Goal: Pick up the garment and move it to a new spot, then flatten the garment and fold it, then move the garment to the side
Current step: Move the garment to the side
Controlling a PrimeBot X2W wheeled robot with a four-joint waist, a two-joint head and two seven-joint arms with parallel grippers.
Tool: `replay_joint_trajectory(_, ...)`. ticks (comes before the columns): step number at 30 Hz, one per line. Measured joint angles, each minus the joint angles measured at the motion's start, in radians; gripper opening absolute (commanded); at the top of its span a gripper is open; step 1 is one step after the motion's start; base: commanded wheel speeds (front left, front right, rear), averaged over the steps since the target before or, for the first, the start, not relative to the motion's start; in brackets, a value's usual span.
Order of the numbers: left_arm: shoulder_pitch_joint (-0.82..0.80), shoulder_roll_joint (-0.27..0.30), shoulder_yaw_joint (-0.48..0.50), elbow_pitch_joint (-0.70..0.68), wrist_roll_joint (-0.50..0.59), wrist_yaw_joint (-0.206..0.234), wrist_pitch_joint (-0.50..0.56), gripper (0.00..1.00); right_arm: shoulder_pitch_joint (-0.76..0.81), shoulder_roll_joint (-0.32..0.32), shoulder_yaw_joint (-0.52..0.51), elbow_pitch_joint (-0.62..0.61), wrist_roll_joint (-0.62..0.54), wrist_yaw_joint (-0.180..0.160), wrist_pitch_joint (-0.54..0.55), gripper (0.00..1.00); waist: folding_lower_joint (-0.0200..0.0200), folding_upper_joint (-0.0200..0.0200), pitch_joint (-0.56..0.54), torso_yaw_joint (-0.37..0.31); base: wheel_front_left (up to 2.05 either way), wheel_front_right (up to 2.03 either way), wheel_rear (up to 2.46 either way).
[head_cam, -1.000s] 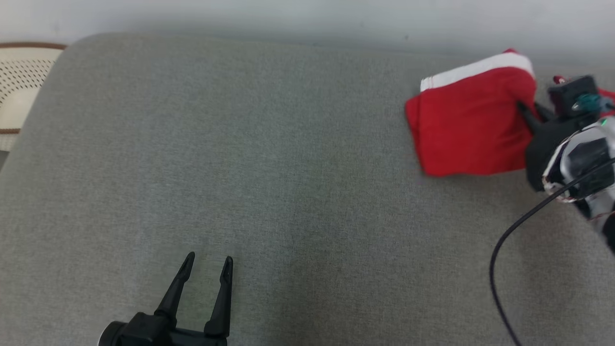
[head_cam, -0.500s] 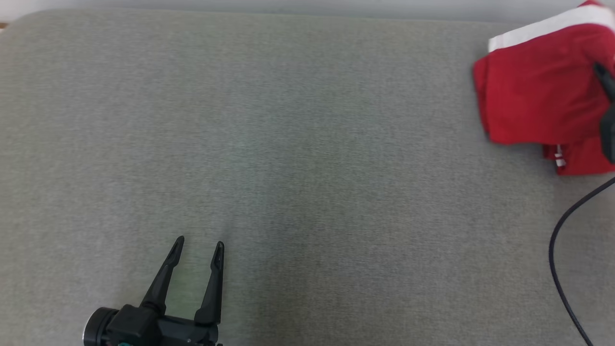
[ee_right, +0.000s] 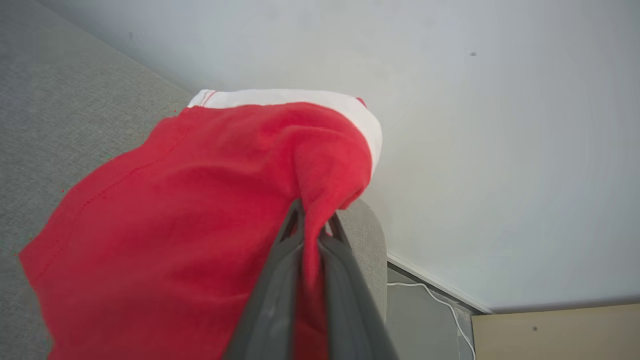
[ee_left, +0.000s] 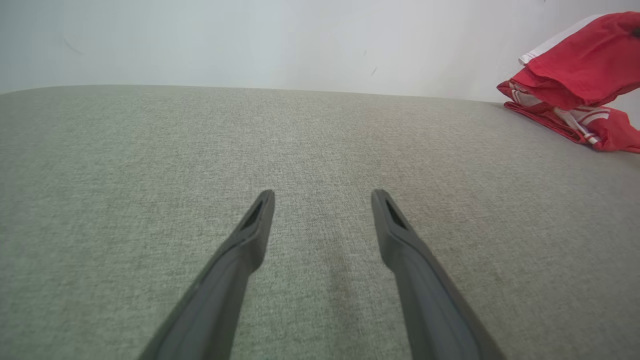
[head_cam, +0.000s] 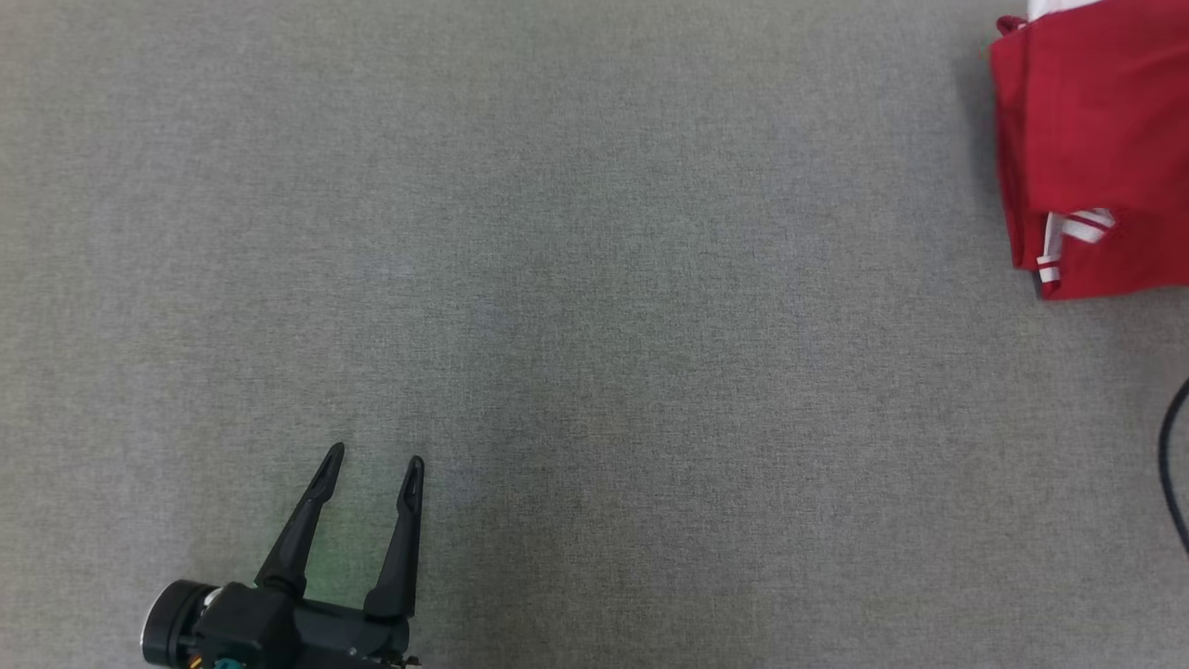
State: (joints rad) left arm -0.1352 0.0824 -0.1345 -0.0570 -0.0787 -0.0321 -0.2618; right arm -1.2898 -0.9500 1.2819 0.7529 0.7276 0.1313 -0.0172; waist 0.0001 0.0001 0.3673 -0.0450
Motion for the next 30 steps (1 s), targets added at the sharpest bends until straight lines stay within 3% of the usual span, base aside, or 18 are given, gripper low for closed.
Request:
replay_joint_trajectory(15, -0.002, 0.004, -0.005, -0.008, 0.003, 0.008, 0.000, 1.00, -0.003, -0.042, 0.000, 0.010, -0.032, 0.000, 0.053, 0.00, 0.0000, 0.0000, 0.024, 0.013, 0.00, 0.00, 0.00)
replay_joint_trajectory(17, -0.003, 0.005, -0.004, -0.007, 0.003, 0.008, 0.000, 1.00, -0.002, -0.046, 0.000, 0.018, -0.043, 0.000, 0.066, 0.38, 0.0000, 0.0000, 0.025, 0.015, 0.00, 0.00, 0.00)
replay_joint_trajectory(18, -0.004, 0.005, -0.004, -0.007, 0.003, 0.009, 0.000, 1.00, 0.000, -0.049, 0.000, 0.021, -0.046, 0.000, 0.072, 0.38, 0.0000, 0.0000, 0.025, 0.017, 0.00, 0.00, 0.00)
replay_joint_trajectory(19, -0.004, 0.005, -0.005, -0.006, 0.003, 0.009, 0.000, 1.00, 0.003, -0.050, 0.000, 0.023, -0.054, 0.000, 0.076, 1.00, 0.0000, 0.0000, 0.024, 0.018, 0.00, 0.00, 0.00)
replay_joint_trajectory(26, -0.005, 0.005, -0.003, 0.000, -0.001, 0.016, 0.000, 1.00, 0.008, -0.058, 0.000, 0.033, -0.101, 0.000, 0.078, 1.00, 0.0000, 0.0000, 0.011, 0.019, 0.00, 0.00, 0.00)
replay_joint_trajectory(30, -0.003, 0.004, 0.001, 0.008, -0.007, 0.018, 0.000, 1.00, 0.000, -0.046, -0.017, 0.057, -0.032, 0.000, 0.039, 1.00, 0.0000, 0.0000, -0.005, 0.017, 0.00, 0.00, 0.00)
